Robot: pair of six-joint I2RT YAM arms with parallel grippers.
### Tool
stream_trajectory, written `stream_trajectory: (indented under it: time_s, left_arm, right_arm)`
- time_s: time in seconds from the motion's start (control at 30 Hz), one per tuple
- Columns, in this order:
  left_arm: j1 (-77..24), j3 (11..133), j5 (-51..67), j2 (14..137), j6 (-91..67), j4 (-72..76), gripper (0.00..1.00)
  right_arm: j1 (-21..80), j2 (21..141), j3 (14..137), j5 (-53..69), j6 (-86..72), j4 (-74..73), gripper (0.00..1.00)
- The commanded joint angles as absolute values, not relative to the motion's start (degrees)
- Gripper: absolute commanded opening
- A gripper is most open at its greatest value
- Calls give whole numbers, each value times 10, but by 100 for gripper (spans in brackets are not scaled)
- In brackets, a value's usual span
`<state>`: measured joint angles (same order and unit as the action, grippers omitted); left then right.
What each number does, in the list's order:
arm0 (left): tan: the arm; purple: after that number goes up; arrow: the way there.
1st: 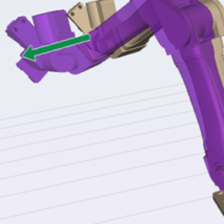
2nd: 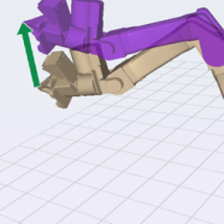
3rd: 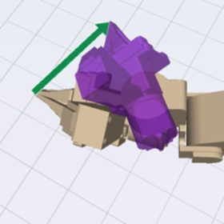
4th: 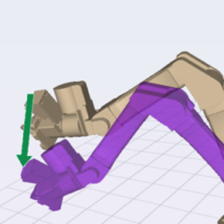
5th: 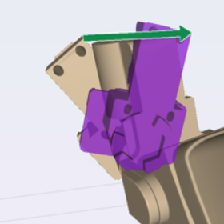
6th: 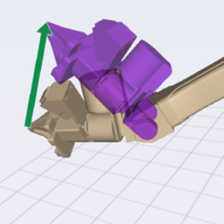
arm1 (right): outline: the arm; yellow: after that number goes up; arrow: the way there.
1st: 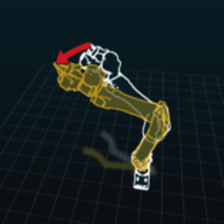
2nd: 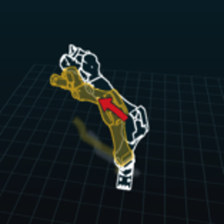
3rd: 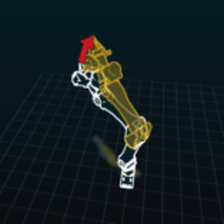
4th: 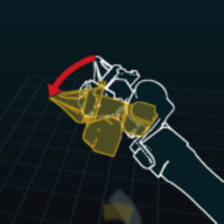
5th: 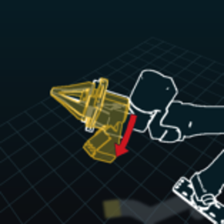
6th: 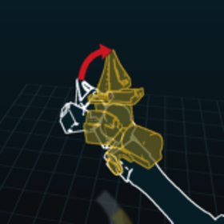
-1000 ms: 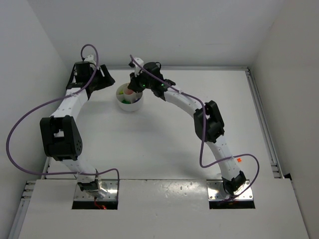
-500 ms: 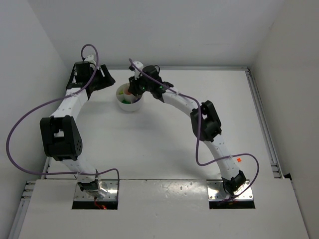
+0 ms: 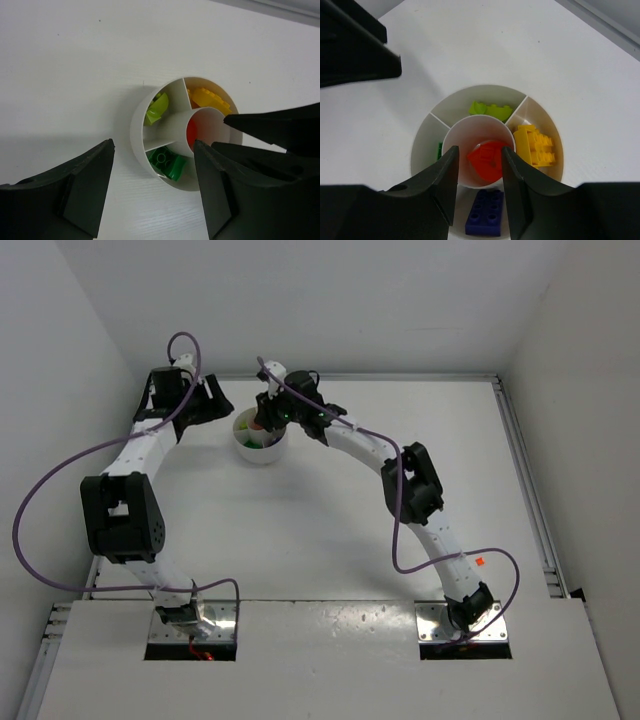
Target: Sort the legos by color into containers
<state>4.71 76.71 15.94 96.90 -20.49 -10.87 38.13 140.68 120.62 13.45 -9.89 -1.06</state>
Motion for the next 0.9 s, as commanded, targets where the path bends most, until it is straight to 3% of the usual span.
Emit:
stream_trajectory:
  time_s: [0.0, 0.3, 0.57, 0.87]
  left_arm:
    - [54, 751, 199, 934, -173, -86, 70]
    - [32, 726, 227, 882, -104, -111, 69]
    - [-54, 673, 252, 839, -7, -170, 65]
    - [-164, 630, 162, 817, 19, -182, 56]
  right_arm:
    - [387, 1381, 1239, 124, -90, 16, 40]
    - [375, 1278, 1225, 10, -34, -111, 40]
    - [328, 1123, 1049, -85, 11, -141, 46]
    - [285, 1054, 951, -146, -5, -188, 46]
